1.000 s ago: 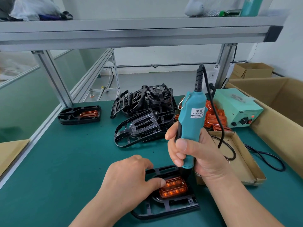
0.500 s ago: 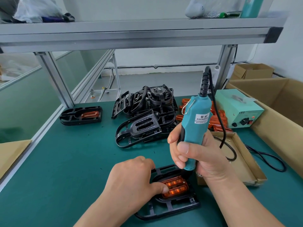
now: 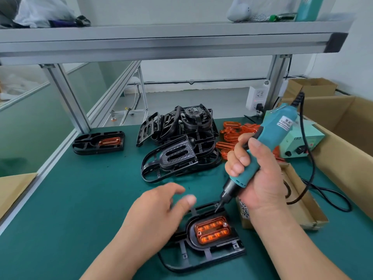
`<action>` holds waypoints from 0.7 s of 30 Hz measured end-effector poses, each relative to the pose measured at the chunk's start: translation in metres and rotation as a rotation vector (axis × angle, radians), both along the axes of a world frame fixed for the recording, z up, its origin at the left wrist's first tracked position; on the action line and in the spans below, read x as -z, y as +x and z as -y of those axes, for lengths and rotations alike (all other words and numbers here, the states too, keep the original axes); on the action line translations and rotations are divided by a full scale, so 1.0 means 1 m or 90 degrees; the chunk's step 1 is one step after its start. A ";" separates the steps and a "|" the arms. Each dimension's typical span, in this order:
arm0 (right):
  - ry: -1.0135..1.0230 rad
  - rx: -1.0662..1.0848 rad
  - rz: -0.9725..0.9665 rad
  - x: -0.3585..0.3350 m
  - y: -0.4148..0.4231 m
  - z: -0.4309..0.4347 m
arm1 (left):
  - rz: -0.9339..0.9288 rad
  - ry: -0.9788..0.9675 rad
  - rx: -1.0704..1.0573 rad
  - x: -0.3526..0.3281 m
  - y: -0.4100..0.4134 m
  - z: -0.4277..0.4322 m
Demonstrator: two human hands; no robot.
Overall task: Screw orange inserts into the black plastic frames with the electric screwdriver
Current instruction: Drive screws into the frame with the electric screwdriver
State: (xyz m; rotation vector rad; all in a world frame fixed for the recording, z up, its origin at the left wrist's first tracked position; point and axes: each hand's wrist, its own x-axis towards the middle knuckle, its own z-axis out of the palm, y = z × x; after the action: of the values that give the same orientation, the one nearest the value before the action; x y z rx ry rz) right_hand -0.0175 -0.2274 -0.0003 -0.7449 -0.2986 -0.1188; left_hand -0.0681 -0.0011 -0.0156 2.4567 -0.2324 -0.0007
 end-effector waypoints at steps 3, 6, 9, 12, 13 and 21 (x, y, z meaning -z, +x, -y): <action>0.022 0.021 -0.008 0.001 0.001 0.001 | -0.082 -0.378 -0.070 0.000 0.011 -0.004; 0.031 0.019 -0.021 0.002 0.002 -0.002 | -0.248 -0.728 -0.052 -0.002 0.017 -0.012; 0.035 -0.002 -0.029 0.005 0.002 -0.006 | -0.308 -0.780 -0.024 -0.001 0.018 -0.013; 0.025 -0.017 -0.024 0.008 0.001 -0.008 | -0.324 -0.772 -0.030 0.000 0.018 -0.011; 0.020 -0.021 -0.022 0.008 0.001 -0.009 | -0.324 -0.769 -0.034 0.000 0.018 -0.010; 0.011 -0.019 -0.031 0.007 0.001 -0.011 | -0.300 -0.772 -0.063 -0.002 0.021 -0.013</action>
State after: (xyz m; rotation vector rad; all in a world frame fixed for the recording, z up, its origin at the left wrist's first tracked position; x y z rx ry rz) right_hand -0.0164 -0.2167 -0.0072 -0.7255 -0.2612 -0.0751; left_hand -0.0473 0.0121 -0.0138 1.2038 0.0956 -0.3011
